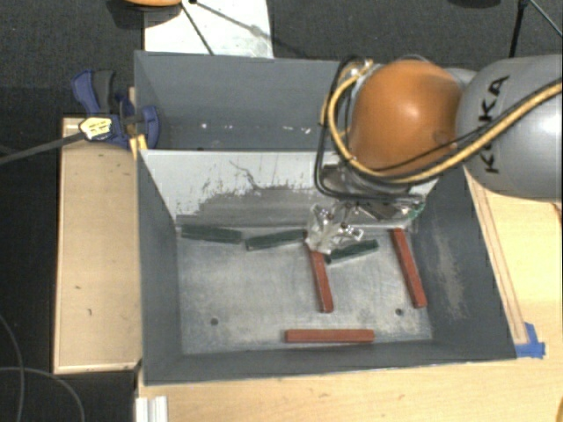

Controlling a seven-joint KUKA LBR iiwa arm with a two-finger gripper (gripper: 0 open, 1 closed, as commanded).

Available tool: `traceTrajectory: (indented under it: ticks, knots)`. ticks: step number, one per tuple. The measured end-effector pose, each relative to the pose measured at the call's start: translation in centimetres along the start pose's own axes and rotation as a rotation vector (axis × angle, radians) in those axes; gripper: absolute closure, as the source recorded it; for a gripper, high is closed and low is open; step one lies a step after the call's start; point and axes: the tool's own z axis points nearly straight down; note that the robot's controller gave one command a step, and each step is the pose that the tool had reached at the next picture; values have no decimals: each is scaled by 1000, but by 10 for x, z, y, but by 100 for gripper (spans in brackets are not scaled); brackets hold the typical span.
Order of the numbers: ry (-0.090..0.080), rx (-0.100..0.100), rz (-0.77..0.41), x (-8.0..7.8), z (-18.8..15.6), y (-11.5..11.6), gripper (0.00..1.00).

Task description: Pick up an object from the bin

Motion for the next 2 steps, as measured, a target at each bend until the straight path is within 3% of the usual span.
traceTrajectory:
  ticks: [1,2]
  knots:
    - [5,-7,-155,10,50,-5,0]
    - [5,-8,-152,10,50,-5,0]
